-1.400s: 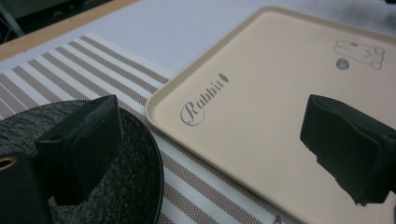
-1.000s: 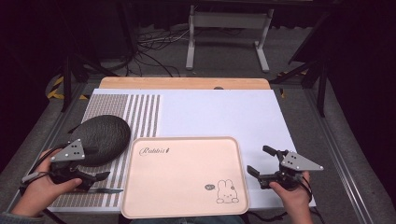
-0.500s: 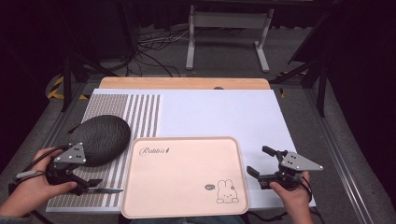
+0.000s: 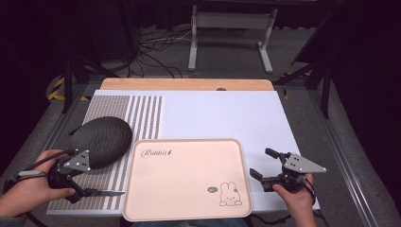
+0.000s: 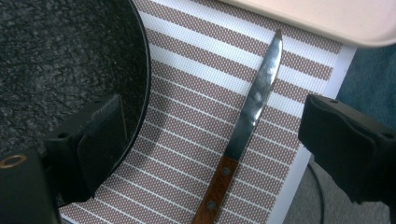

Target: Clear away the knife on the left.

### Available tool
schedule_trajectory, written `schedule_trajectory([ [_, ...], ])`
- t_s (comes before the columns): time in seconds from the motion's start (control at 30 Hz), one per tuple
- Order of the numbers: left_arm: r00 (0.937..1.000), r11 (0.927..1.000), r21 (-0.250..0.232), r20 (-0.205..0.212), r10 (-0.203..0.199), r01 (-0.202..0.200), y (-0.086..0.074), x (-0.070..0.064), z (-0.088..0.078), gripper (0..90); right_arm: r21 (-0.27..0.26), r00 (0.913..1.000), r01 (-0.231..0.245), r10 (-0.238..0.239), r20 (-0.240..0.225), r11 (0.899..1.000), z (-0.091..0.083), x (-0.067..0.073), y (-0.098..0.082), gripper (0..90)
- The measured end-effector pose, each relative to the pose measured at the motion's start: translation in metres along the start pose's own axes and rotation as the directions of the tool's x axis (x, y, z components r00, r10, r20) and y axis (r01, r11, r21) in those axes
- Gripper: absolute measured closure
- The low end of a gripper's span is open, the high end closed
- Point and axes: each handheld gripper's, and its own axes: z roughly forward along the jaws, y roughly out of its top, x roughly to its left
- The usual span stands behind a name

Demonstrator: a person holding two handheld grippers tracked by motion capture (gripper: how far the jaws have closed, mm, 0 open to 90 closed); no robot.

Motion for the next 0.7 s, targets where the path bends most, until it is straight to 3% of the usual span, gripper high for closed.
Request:
schedule_trajectory([
  [0.4, 0.999, 0.9942, 0.102, 0.033, 0.03, -0.033, -0.003, 0.0022, 0.0044, 8.8, 0.002, 1.0, 0.001, -0.001, -0.004, 1.0, 0.0008, -0.0002, -0.0005, 4.0],
  [0.7, 0.9952, 0.9836, 0.162, 0.069, 0.069, -0.079, -0.0022, 0.0029, 0.0097, 10.5, 0.015, 1.0, 0.005, -0.005, -0.001, 1.0, 0.0013, 0.0, -0.0012, 4.0],
])
